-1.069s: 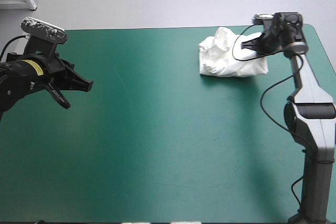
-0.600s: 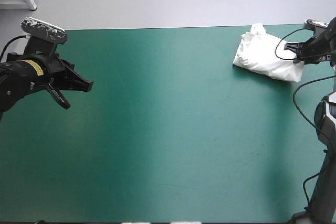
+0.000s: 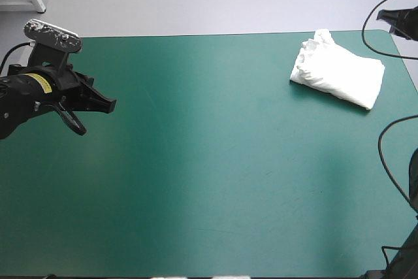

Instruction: Fold the cloth

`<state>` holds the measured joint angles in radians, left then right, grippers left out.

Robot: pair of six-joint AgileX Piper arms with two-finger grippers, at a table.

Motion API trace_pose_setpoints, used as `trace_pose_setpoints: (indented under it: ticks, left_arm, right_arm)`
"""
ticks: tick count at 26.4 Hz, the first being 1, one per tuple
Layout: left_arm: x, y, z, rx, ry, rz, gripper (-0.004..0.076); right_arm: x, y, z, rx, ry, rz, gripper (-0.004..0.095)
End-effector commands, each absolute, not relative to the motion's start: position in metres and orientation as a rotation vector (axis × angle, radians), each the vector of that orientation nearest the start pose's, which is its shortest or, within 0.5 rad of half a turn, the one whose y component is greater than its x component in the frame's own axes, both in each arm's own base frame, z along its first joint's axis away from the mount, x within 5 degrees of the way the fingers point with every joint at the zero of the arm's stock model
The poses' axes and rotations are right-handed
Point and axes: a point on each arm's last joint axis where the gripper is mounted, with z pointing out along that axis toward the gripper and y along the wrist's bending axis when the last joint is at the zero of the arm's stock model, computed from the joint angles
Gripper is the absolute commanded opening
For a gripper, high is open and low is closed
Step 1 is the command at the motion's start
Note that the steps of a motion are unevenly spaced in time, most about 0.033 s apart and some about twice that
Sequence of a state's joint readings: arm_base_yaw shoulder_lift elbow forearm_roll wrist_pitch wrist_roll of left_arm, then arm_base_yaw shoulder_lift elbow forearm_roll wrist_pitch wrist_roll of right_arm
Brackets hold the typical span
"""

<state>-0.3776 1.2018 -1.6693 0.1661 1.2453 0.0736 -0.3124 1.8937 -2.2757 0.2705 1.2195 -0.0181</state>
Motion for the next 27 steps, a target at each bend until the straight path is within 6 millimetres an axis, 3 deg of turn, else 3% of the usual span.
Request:
trace_pose_setpoints:
  ticks: [1,3,5,8,9,13,19,24,27]
  left_arm:
    - [0.183,-0.057,0.511,0.482,2.109,0.042,0.0019]
    - [0.179,-0.056,0.515,0.493,2.079,0.036,0.0019]
    - [0.173,-0.056,0.520,0.486,2.031,0.003,0.0019]
    - [0.166,-0.059,0.528,0.482,1.959,-0.067,0.0019]
    - [0.165,-0.059,0.530,0.489,1.936,-0.074,0.0019]
    - [0.165,-0.059,0.526,0.525,1.933,-0.051,0.0019]
    - [0.160,-0.057,0.493,0.555,1.940,-0.038,0.0019]
    - [0.149,-0.054,0.433,0.575,1.951,-0.035,0.0019]
    - [0.139,-0.049,0.396,0.597,1.953,-0.010,0.0019]
  right_arm:
    - [0.317,-0.072,0.531,0.227,2.028,0.232,-0.0013]
    - [0.268,-0.056,0.549,0.196,1.991,0.215,-0.0013]
    - [0.223,-0.041,0.547,0.148,1.992,0.179,-0.0013]
    - [0.179,-0.027,0.535,0.093,1.931,0.124,-0.0014]
    - [0.160,-0.021,0.530,0.060,1.840,0.098,-0.0014]
    - [0.113,-0.007,0.505,0.047,1.685,0.044,-0.0014]
    - [0.065,0.007,0.416,0.009,1.665,-0.016,-0.0014]
    - [0.041,0.013,0.342,0.032,1.611,-0.026,-0.0014]
    - [0.042,0.013,0.304,0.054,1.663,-0.002,-0.0014]
